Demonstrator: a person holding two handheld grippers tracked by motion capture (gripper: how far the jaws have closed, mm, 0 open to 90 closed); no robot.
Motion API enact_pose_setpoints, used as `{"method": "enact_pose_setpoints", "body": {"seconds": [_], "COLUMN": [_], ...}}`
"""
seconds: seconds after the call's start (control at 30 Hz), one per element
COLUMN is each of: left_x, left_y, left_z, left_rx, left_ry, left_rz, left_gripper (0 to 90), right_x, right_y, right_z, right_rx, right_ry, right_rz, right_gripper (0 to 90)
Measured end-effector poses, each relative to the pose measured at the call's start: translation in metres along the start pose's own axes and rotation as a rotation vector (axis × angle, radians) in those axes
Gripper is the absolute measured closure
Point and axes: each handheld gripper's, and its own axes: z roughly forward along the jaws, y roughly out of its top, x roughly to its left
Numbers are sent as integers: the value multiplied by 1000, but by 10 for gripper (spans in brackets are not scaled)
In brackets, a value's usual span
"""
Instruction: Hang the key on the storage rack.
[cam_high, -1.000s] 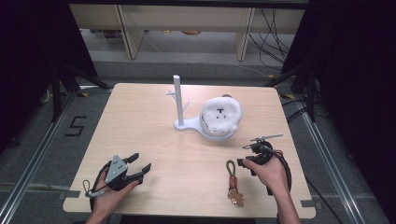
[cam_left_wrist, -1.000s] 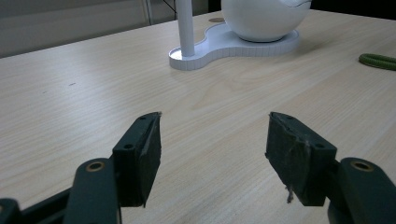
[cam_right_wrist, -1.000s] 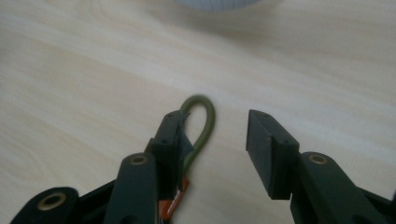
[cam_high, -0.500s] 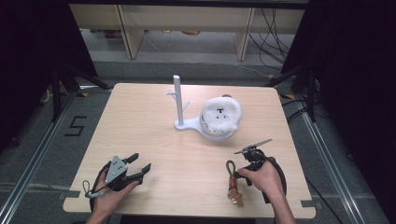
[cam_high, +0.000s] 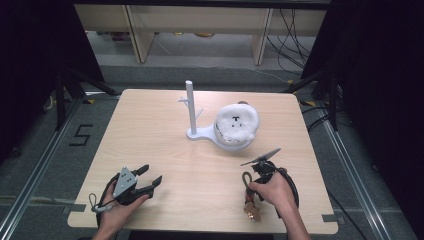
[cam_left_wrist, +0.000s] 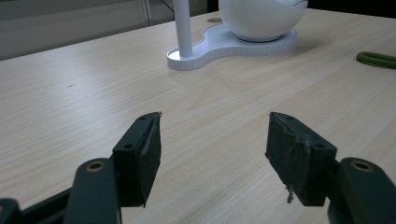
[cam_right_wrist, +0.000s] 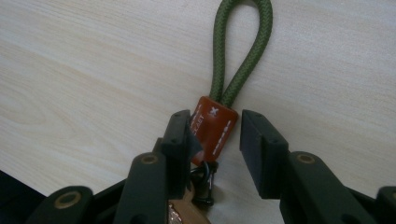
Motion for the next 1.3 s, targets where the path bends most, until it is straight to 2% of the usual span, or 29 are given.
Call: {"method": "enact_pose_setpoints", "body": {"seconds": [0.07,0.13,0.27,0.3,0.33,0.37,0.43,0.47,0.5,0.53,0.63,0.73,0.83,0.9,0.93,1.0,1.07,1.1,1.2,1.3], "left_x": [0,0,-1,-1,-2,-2,-1,-1,-1,-2,-2,-2,-2,-1,-1,-2,-2,-2,-2,-2], "left_y": [0,0,0,0,0,0,0,0,0,0,0,0,0,-1,0,0,0,0,-1,-1], "left_z": [0,1,1,0,0,0,1,1,1,0,0,0,0,1,1,1,-1,-1,0,0], "left_rx": [-1,-17,-16,-1,-1,-1,-15,-14,-14,1,-1,0,0,-15,-15,-13,3,2,-13,-14], "left_ry": [-1,-10,-11,-3,-4,-3,-12,-11,-10,-2,-4,-5,-7,-14,-15,-13,-4,-5,-12,-14], "left_rz": [2,-1,0,3,2,3,1,0,1,3,7,10,8,7,9,12,12,13,6,10], "left_gripper": [353,353,354,354,354,354,354,354,354,354,354,353,353,353,353,353,353,353,353,353], "right_x": [1,4,6,7,5,9,7,7,8,11,12,13,15,15,15,15,14,14,14,15], "right_y": [1,1,3,3,4,4,5,6,6,6,7,7,6,6,5,4,3,3,1,0], "right_z": [1,4,7,8,10,8,12,11,11,11,14,15,14,13,13,9,5,4,1,-2], "right_rx": [40,40,64,56,44,71,35,54,47,67,82,76,79,81,65,50,28,13,-16,-63], "right_ry": [-5,-17,-35,-40,-41,-44,-47,-47,-48,-55,-50,-60,-48,-49,-45,-14,-17,-17,24,35], "right_rz": [-9,0,-2,-7,-44,12,-26,-28,-35,18,-11,-7,-10,-17,-33,-25,-42,-50,-53,-65], "right_gripper": [642,640,637,636,635,635,636,637,639,647,664,698,734,752,764,783,786,787,788,788]}}
